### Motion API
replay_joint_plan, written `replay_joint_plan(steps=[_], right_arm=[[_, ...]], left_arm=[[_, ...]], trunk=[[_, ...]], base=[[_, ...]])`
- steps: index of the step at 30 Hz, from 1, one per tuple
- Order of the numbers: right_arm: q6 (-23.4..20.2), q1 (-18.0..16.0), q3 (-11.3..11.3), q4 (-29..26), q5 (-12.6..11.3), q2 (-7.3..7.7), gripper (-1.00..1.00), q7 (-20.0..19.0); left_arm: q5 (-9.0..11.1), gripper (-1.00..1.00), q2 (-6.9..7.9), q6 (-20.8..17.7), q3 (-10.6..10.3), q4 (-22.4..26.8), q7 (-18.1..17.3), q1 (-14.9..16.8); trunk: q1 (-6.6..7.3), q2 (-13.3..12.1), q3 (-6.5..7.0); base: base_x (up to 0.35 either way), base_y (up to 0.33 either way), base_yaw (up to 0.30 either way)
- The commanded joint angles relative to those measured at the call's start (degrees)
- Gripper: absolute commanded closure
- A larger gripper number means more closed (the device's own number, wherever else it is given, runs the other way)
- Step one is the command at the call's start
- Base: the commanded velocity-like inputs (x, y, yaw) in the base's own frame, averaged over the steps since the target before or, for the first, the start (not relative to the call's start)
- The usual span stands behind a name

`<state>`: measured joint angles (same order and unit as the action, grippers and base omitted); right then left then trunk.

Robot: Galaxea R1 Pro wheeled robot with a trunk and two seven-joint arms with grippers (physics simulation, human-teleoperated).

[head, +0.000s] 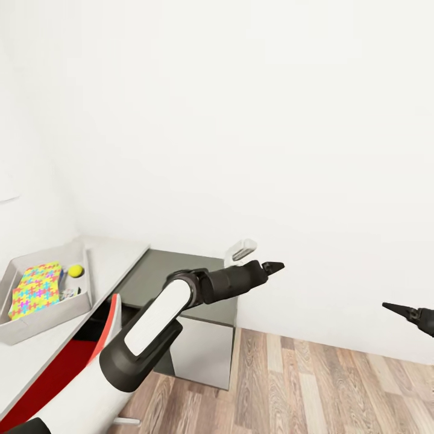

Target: Put all the toys in the child's room - the three board games (two on the bed and one on the table), the two jigsaw puzzles on the table, and the tennis ball on the table - inside the toy box on the table in the child's room.

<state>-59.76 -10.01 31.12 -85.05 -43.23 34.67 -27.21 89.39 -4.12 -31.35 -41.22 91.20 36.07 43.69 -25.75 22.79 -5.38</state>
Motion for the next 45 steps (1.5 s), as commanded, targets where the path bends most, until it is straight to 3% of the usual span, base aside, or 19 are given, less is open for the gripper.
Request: replay_joint_plan(steps=[1,7,9,10,13,14,15,16,21,22,25,26,31,45], right_arm=[[-0.2,-0.1,-1.7,0.5,0.9,-0.16,-1.00,-0.6],[0.3,0.8,-5.9,4.6,3.4,-1.43,-1.00,-0.6],[3.0,1.3,-7.7,6.9,5.5,-2.19,-1.00,-0.6],[7.6,2.0,-10.5,10.3,9.0,-3.04,-1.00,-0.7],[9.9,2.6,-12.1,12.3,10.7,-3.42,-1.00,-0.7],[10.7,2.8,-12.8,13.2,11.4,-3.57,-1.00,-0.7],[12.6,3.3,-15.4,15.7,12.7,-4.08,-1.00,-0.8],[12.6,3.3,-15.4,15.7,12.7,-4.08,-1.00,-0.8],[14.7,3.6,-20.9,18.7,13.9,-5.57,-1.00,-0.7],[14.7,3.6,-20.9,18.7,13.9,-5.57,-1.00,-0.7],[17.0,3.6,-24.1,20.8,14.4,-6.62,-1.00,-0.7],[20.0,3.5,-26.8,23.9,15.0,-7.66,-1.00,-0.6],[22.8,3.2,-28.8,28.4,15.5,-8.60,-1.00,-0.5],[25.0,3.4,-32.2,35.6,16.5,-11.12,-1.00,-0.4]], left_arm=[[0.5,-1.00,0.28,0.0,0.0,-0.1,0.7,-0.6],[0.5,-1.00,1.73,0.1,0.4,-1.3,0.6,-3.7],[0.4,-1.00,2.52,0.1,0.6,-1.7,0.6,-5.5],[0.2,-1.00,4.02,0.2,0.9,-2.0,0.6,-9.6],[-0.8,-1.00,5.19,0.4,1.1,-2.1,0.5,-12.7],[-1.6,-1.00,5.80,0.6,1.3,-2.1,0.4,-14.3],[-4.8,-1.00,7.25,1.8,1.7,-2.2,-0.1,-18.9],[-4.8,-1.00,7.25,1.8,1.7,-2.2,-0.1,-18.9],[-10.1,-1.00,8.39,3.4,2.2,-2.6,-1.0,-26.6],[-10.1,-1.00,8.39,3.4,2.2,-2.6,-1.0,-26.6],[-13.3,-1.00,8.66,4.4,2.3,-4.1,-1.2,-30.4],[-16.0,-1.00,8.80,5.9,2.4,-5.7,-1.4,-33.5],[-17.8,-1.00,8.92,7.7,2.4,-7.2,-1.3,-36.5],[-19.0,-1.00,9.33,10.8,2.3,-12.3,-0.9,-40.1]], trunk=[[-0.04,0.1,-0.04],[-0.04,0.1,0.48],[-0.04,0.1,0.66],[-0.04,0.1,0.74],[-0.04,0.1,1.01],[-0.04,0.1,1.09],[-0.04,0.1,1.18],[-0.04,0.1,1.27],[-0.04,0.1,1.59],[-0.04,0.1,1.63],[-0.04,0.1,1.72],[-0.04,0.1,1.73],[-0.04,0.1,1.76],[-0.04,0.1,1.79]], base=[[-0.022,0.000,-0.134],[-0.013,0.000,-0.132],[-0.005,0.000,-0.134],[-0.002,0.000,-0.135],[-0.002,0.000,-0.136],[-0.001,0.000,-0.136],[-0.001,0.000,-0.127],[-0.001,0.000,-0.127],[0.000,0.000,-0.079],[0.000,0.000,-0.049],[0.000,0.000,-0.032],[0.000,0.000,-0.013],[0.000,0.000,-0.008],[0.000,0.000,-0.002]])
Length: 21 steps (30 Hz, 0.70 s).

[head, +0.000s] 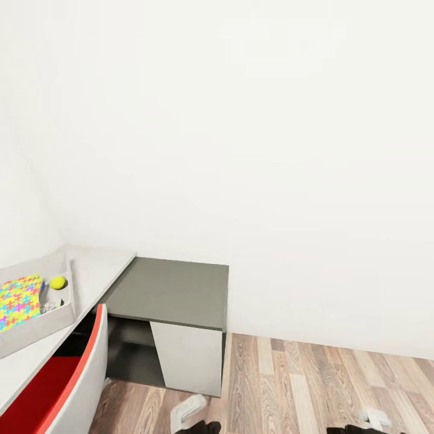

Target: Put all the toys in the child's room - the three board games (two on the bed and one on the table), the two jigsaw puzzles on the table, and the tennis ball on the table - inside the toy box on the table in the child's room.

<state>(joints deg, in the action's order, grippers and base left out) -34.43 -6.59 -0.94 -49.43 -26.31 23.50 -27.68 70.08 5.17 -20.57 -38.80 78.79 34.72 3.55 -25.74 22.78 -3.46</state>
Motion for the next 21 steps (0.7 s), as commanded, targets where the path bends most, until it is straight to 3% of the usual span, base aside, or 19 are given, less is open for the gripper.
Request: replay_joint_plan(steps=[1,5,8,9,12,13,17,18,21], right_arm=[[0.0,0.0,-0.7,1.1,0.0,-0.27,-1.00,0.1],[1.9,0.0,-2.6,5.5,1.9,-1.50,-1.00,0.2],[5.2,-0.2,-4.1,11.3,4.5,-3.47,-1.00,0.4],[5.2,-0.2,-4.1,11.3,4.5,-3.47,-1.00,0.4],[9.7,-0.3,-4.9,17.8,8.0,-5.87,-1.00,1.3],[9.7,-0.3,-4.9,17.8,8.0,-5.87,-1.00,1.3],[17.1,-0.3,-5.3,26.7,12.8,-9.23,-1.00,6.5],[17.1,-0.3,-5.3,26.7,12.8,-9.23,-1.00,6.5],[22.6,-0.3,-5.3,32.1,14.7,-11.47,-1.00,13.3]], left_arm=[[0.3,-1.00,0.05,0.4,-0.1,-0.6,0.4,0.0],[0.2,-1.00,0.08,1.5,-0.2,-3.1,0.3,-0.3],[0.2,-1.00,0.07,2.1,-0.2,-6.7,0.2,-0.4],[0.2,-1.00,0.07,2.1,-0.2,-6.7,0.2,-0.4],[0.3,-1.00,-0.02,2.5,0.0,-12.1,0.0,-0.4],[0.3,-1.00,-0.02,2.5,0.0,-12.1,0.0,-0.4],[0.4,-1.00,-0.04,3.8,0.4,-22.1,-0.2,-0.2],[0.4,-1.00,-0.04,3.8,0.4,-22.1,-0.2,-0.2],[0.6,-1.00,-0.10,4.8,0.8,-29.7,-0.7,-0.1]], trunk=[[-0.04,0.1,-0.14],[-0.04,0.1,-0.13],[-0.04,0.1,-0.13],[-0.04,0.1,-0.13],[-0.04,0.1,-0.13],[-0.04,0.1,-0.13],[-0.04,0.1,-0.13],[-0.04,0.1,-0.13],[-0.04,0.1,-0.13]], base=[[0.000,0.000,0.000],[0.000,0.000,0.000],[0.000,0.000,0.000],[0.000,0.000,0.000],[0.000,0.000,0.000],[0.000,0.000,0.000],[0.000,0.000,0.000],[0.000,0.000,0.000],[0.000,0.000,0.000]])
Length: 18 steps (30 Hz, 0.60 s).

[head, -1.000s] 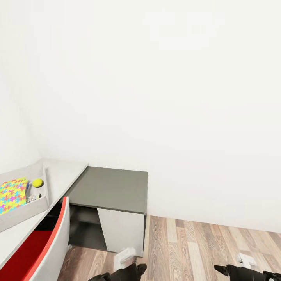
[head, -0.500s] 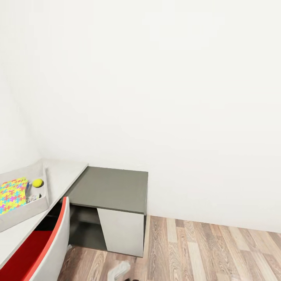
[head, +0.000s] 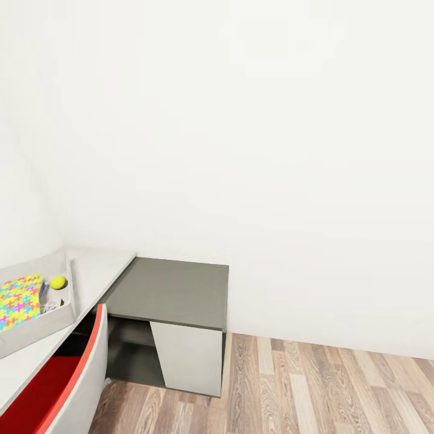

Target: Put all the toys in the child's room - the three board games (two on the bed and one on the table), the two jigsaw puzzles on the table, and the tennis ball on the table - inside the toy box on the table in the child's room.

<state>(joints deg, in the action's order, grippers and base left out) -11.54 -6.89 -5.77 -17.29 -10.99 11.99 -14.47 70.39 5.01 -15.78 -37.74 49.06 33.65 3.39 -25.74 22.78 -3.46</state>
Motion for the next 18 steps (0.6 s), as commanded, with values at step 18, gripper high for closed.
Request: replay_joint_plan(steps=[18], right_arm=[[7.6,0.6,-0.2,6.6,1.6,-3.76,-1.00,14.5]], left_arm=[[0.2,-1.00,0.00,6.8,0.2,-25.1,-11.2,0.2]], trunk=[[-0.04,0.1,-0.13]], base=[[0.000,0.000,0.000]])
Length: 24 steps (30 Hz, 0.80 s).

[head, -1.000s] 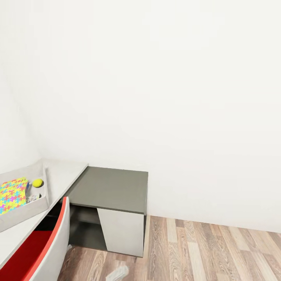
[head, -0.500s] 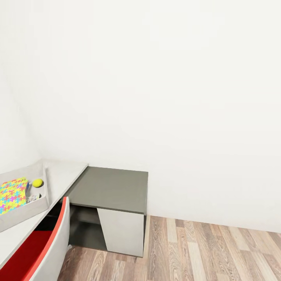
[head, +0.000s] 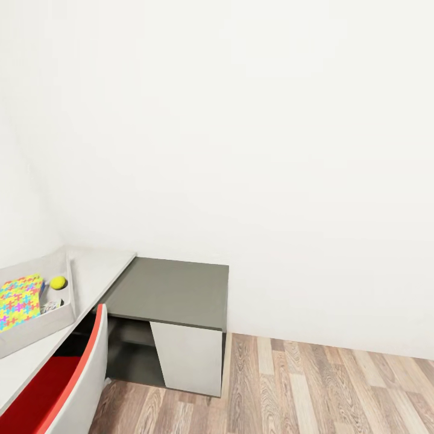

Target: Put all the toys in the child's room - the three board games (two on the bed and one on the table), the two jigsaw puzzles on the table, and the tennis ball on the table - inside the toy box on the table in the child's room.

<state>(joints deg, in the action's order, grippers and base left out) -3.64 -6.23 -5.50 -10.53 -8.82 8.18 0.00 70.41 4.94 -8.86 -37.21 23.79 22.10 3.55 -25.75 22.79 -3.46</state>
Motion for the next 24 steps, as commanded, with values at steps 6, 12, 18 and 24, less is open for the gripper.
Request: replay_joint_plan(steps=[6,12,18,24], right_arm=[[-0.3,0.0,-0.5,0.4,-0.5,-0.11,-1.00,0.4],[-0.3,0.0,-0.5,0.7,-0.5,-1.09,-1.00,0.5],[-0.2,0.0,-0.5,0.8,-0.5,-2.14,-1.00,0.6],[-0.2,0.0,-0.5,0.8,-0.5,-3.26,-1.00,0.6]], left_arm=[[0.3,-1.00,0.04,1.0,-0.4,-3.5,-2.2,0.1],[0.4,-1.00,-0.12,2.3,-0.5,-7.4,-3.6,-0.3],[0.3,-1.00,-0.15,2.7,-0.7,-10.0,-3.9,-0.9],[0.3,-1.00,0.11,2.9,-0.7,-11.8,-4.0,-1.2]], trunk=[[-0.04,0.1,-0.13],[-0.04,0.1,-0.13],[-0.04,0.1,-0.13],[-0.04,0.1,-0.13]], base=[[0.000,0.000,0.000],[0.000,0.000,0.000],[0.000,0.000,0.000],[0.000,0.000,0.000]])
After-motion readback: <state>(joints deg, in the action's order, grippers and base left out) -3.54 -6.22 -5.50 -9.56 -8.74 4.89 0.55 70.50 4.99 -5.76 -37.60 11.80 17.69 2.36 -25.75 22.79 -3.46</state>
